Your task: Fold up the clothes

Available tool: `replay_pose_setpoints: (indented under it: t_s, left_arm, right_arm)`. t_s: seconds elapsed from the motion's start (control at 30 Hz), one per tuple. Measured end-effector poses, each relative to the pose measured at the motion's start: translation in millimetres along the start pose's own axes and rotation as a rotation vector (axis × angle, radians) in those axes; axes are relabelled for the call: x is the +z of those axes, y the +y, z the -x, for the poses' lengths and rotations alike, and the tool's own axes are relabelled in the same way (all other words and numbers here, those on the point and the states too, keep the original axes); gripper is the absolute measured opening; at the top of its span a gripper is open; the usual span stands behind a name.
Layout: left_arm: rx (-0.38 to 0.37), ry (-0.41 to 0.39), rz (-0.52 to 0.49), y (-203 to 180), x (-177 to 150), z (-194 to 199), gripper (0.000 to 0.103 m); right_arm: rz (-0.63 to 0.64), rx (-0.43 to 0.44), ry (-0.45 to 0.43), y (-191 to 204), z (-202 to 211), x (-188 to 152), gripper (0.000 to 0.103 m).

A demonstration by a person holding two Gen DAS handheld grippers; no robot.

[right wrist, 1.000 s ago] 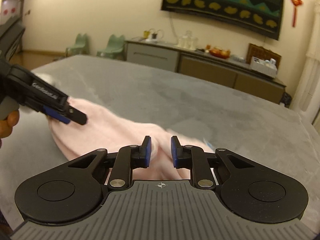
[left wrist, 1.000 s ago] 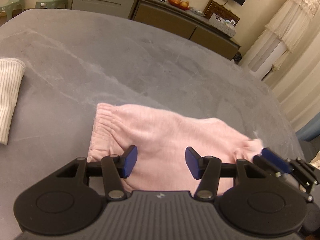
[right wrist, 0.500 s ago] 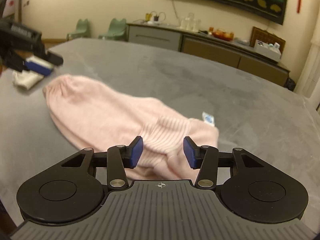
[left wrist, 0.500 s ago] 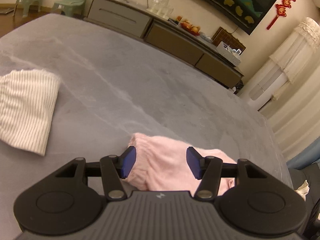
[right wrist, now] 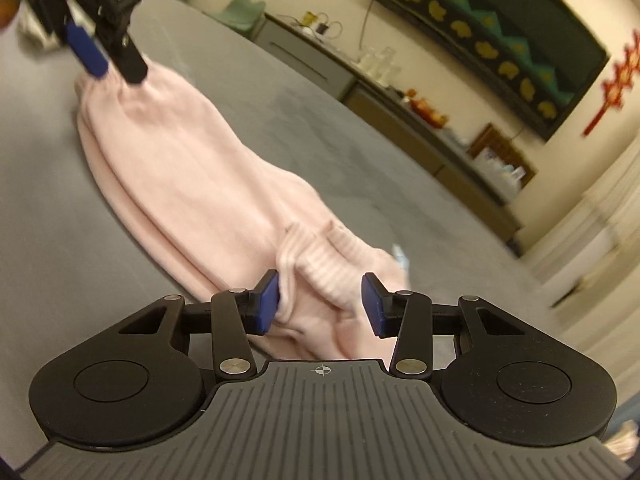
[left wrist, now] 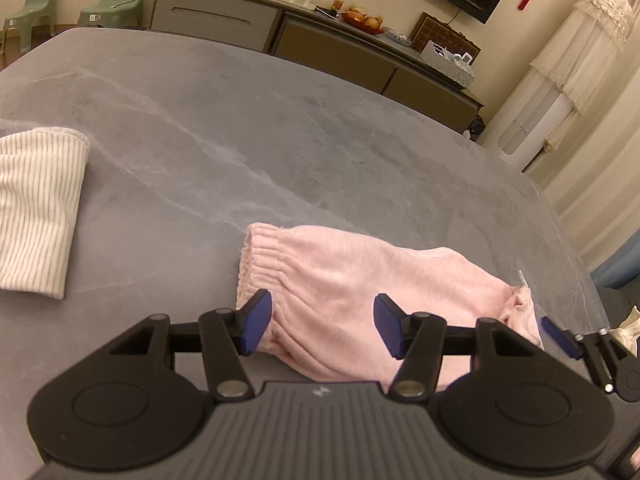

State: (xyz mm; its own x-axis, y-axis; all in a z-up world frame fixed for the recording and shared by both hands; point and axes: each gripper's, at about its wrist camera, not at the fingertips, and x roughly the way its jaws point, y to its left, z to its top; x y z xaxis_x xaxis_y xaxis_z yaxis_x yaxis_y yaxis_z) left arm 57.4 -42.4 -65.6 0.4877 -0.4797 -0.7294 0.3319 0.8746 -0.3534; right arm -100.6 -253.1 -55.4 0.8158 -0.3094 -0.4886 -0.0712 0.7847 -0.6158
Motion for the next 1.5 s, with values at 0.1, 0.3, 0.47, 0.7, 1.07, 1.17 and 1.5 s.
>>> replay_pose_setpoints:
  t_s: [0.1,0.3,0.47,0.7,1.07,1.17,1.5]
  left_arm:
    - [0.004,0.001,-0.008,-1.7,-0.4,0.8,0.057]
    - [-0.003,0.005,-0.022,-2.5,-0.8,0.0,0.058]
    - [-0.001,0.005,-0.03,-3.4,-2.7,1.2,0.058]
    - [0.005,0.002,-0.041,-7.5,-3.0,0.3,0.06]
    - [-0.034,-0.084,0.081,20.6,9.6,33.2,0.06]
    - [-0.05,-0.08,0.187,45.5,15.2,35.9,0.06]
    - [-0.171,0.021,0.382,80.4,7.1,8.4,0.059]
  right_arm:
    - [0.152,-0.103,-0.038,14.4,6.4,-2.4,0.044]
    - [0.054,-0.009,0.035,0.7,-15.0,5.4,0.037]
    - [-0.234,0.137,0.052,-43.0,-15.2,8.2,0.012]
    - [-0.216,0.152,-0.056,-38.9,-6.2,21.6,0.01]
    - [-0.203,0.2,-0.109,-20.9,4.8,18.1,0.045]
    - [-0.219,0.218,-0.008,-19.8,-12.1,8.0,0.04]
    - [0.047,0.316,-0.234,61.7,43.4,72.7,0.066]
